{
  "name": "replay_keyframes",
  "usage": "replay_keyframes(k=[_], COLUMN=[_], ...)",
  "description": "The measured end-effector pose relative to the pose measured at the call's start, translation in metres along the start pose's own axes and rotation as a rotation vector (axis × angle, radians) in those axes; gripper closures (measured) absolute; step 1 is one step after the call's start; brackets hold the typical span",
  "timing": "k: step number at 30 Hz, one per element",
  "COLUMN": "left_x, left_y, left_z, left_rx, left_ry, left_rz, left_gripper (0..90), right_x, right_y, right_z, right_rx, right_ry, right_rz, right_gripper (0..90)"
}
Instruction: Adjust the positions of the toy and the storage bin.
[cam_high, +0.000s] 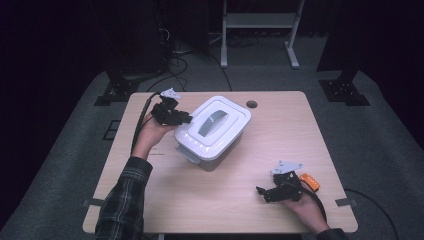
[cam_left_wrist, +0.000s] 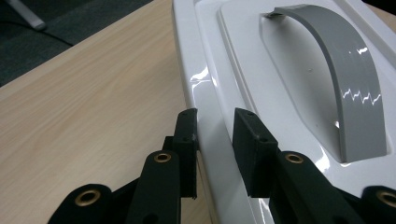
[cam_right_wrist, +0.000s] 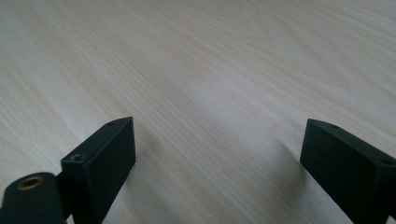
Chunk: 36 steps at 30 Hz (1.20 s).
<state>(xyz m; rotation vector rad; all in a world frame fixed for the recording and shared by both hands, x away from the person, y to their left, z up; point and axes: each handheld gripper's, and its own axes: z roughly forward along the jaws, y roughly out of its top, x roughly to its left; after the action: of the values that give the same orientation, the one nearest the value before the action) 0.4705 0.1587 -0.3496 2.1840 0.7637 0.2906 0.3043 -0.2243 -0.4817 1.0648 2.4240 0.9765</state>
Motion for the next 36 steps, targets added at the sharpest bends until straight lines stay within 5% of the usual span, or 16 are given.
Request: replay_keyframes(k=[10,18,27,36], left_x=[-0.024,-0.036,-0.048,-0.057], left_y=[0.004,0.007,0.010,0.013], left_z=[0.008,0.012,0.016,0.019], left_rx=[-0.010,-0.006,-0.002,0.008], left_ry=[-0.031,-0.060,-0.100,-0.106], left_rz=[0.030,0.050,0.075,0.098], left_gripper=[70.6,70.5,69.9,69.5], right_x=[-0.011,-0.039,-0.074,-0.100], right_y=[0.030,0.076,0.121,0.135], right_z=[-0.025,-0.046,-0.055,-0.034], right_rx=[-0.053,-0.122,-0.199,-0.142], right_ry=[0.040,-0.010,-0.042,-0.016], right_rz=[0.020,0.046,0.071,0.114], right_gripper=[9.5,13.8,38.1,56.3])
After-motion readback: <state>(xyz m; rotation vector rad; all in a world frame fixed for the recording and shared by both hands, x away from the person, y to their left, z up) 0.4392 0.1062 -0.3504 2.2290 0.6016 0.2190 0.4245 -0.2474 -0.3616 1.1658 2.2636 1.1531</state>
